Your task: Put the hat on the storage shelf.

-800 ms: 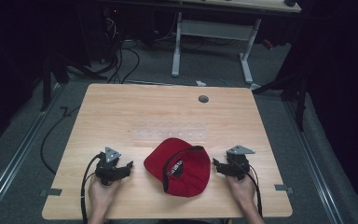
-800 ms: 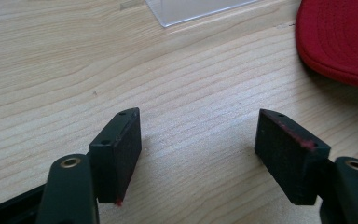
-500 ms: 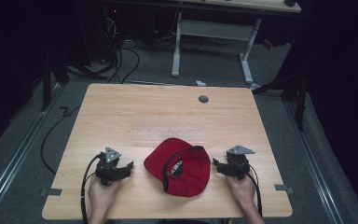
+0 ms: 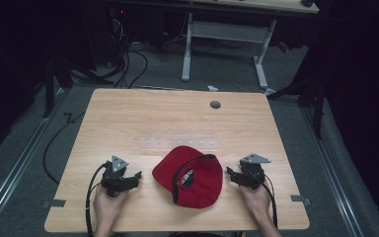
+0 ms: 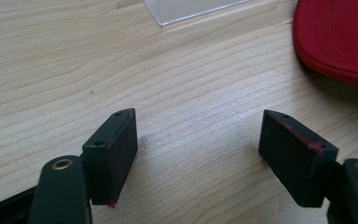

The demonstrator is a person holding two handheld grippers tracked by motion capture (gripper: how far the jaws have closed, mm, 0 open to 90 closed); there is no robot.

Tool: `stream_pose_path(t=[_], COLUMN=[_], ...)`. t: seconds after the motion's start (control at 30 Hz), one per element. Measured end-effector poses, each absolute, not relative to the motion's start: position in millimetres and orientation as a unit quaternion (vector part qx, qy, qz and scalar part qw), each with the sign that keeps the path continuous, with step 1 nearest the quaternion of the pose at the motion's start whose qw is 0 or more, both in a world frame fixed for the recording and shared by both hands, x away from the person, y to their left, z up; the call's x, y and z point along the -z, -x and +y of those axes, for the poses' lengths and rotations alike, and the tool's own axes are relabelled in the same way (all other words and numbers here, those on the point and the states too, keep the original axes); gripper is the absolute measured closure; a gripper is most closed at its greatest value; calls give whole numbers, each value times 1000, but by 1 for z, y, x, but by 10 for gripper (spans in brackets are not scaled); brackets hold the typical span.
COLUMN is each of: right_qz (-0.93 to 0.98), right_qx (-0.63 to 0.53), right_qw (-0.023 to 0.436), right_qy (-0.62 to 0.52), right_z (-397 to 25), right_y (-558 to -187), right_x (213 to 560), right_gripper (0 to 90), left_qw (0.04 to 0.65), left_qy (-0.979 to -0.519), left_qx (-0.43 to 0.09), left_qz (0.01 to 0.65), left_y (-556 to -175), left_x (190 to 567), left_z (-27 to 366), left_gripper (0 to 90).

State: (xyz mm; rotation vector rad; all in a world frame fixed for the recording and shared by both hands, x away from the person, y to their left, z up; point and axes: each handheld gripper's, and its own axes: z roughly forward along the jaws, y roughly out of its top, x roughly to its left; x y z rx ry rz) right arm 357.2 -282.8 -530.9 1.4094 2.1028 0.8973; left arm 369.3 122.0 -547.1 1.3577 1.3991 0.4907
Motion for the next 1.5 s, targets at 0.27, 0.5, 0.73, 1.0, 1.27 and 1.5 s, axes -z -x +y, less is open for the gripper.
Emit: stream_pose_path(t=[0.27, 0.5, 0.73, 1.0, 1.27, 1.5], right_qz=[763, 760, 754, 753, 754, 755], right_qx=[-327, -335, -358, -381, -405, -420], right_qw=[225, 221, 226, 217, 211, 194], right_qy=[-510, -511, -503, -490, -473, -464], right_z=[-284, -287, -291, -291, -287, -284], right_y=[-357, -354, -344, -334, -332, -334], right_x=[531, 530, 522, 510, 499, 495], right_gripper=[398, 420, 423, 417, 393, 372], left_qw=[536, 535, 535, 535, 536, 535], left_qy=[-572, -573, -572, -573, -572, -573], left_qx=[-205, -203, -204, -204, -204, -205], left_qz=[586, 586, 587, 586, 587, 586], left_y=[-369, -369, -369, -369, -369, -369], left_x=[547, 547, 547, 547, 547, 547], left_z=[122, 122, 121, 122, 121, 121], left_gripper=[274, 264, 263, 263, 263, 263])
